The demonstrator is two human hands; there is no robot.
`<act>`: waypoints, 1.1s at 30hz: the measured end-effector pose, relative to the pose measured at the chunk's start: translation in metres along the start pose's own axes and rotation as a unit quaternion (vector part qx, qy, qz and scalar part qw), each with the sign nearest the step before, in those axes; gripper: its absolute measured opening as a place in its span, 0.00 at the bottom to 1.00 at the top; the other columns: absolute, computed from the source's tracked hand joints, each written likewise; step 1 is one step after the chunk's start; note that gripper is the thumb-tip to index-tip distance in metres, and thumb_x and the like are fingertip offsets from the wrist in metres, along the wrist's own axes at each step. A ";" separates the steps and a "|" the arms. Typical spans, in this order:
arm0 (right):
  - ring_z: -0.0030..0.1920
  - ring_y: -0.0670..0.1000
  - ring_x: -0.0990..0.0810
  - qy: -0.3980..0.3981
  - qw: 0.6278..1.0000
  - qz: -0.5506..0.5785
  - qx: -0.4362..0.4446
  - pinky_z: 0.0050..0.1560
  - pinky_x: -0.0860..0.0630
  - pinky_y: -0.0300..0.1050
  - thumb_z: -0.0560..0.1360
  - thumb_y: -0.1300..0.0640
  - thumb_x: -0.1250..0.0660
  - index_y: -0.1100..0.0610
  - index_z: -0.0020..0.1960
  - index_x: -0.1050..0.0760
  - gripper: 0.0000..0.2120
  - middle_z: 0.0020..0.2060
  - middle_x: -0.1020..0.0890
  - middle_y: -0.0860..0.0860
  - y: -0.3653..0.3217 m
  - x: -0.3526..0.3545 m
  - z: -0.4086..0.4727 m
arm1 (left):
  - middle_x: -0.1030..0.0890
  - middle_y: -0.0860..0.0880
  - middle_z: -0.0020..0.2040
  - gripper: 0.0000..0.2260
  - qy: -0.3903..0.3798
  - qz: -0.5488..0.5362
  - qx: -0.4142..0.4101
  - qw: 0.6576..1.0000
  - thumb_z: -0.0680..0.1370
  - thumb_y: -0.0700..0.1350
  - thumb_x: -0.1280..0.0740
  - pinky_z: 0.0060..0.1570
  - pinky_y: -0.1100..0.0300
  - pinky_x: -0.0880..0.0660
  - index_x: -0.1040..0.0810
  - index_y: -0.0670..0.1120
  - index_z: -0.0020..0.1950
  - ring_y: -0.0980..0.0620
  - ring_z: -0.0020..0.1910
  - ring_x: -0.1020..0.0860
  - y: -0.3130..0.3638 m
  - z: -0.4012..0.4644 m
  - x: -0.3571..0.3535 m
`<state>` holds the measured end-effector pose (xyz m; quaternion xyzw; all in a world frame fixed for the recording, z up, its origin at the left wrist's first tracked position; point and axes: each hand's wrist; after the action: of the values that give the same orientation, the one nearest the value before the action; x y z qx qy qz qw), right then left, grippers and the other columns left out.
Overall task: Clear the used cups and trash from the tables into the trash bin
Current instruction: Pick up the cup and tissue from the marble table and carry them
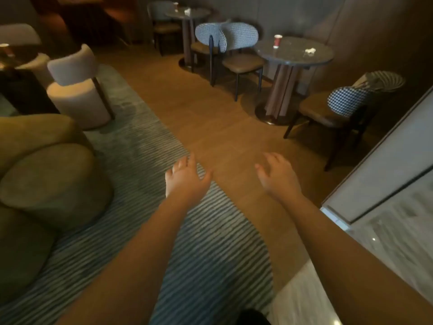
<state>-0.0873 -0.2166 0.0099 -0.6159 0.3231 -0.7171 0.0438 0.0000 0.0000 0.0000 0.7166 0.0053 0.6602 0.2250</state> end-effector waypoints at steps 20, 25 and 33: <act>0.69 0.56 0.34 -0.036 0.997 0.030 -0.055 0.68 0.34 0.51 0.78 0.46 0.41 0.57 0.71 0.35 0.25 0.70 0.32 0.55 0.066 -0.062 0.278 | 0.43 0.48 0.77 0.35 -0.069 0.015 -0.001 0.997 0.76 0.66 0.49 0.71 0.45 0.48 0.51 0.48 0.78 0.48 0.75 0.46 0.044 0.293 -0.077; 0.69 0.56 0.34 -0.027 0.998 0.014 -0.059 0.67 0.35 0.51 0.78 0.47 0.41 0.57 0.72 0.35 0.25 0.70 0.32 0.56 0.079 -0.041 0.387 | 0.41 0.48 0.76 0.35 -0.040 0.025 -0.002 0.999 0.76 0.66 0.49 0.70 0.45 0.46 0.50 0.48 0.78 0.48 0.74 0.44 0.073 0.406 -0.064; 0.70 0.55 0.35 -0.021 0.997 0.023 -0.073 0.67 0.33 0.52 0.78 0.47 0.41 0.55 0.72 0.36 0.24 0.70 0.32 0.54 0.088 -0.039 0.538 | 0.41 0.49 0.76 0.35 -0.022 0.013 -0.009 1.000 0.76 0.66 0.49 0.70 0.45 0.46 0.49 0.49 0.77 0.49 0.74 0.45 0.100 0.559 -0.067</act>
<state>0.3832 -0.4887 -0.0514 -0.6250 0.3880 -0.6771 0.0221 0.4929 -0.2865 -0.0459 0.7291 -0.0147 0.6470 0.2226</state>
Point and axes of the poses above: each hand's wrist, its own z-axis towards the middle knuckle, its own x-axis out of the back of the hand, y = z × x
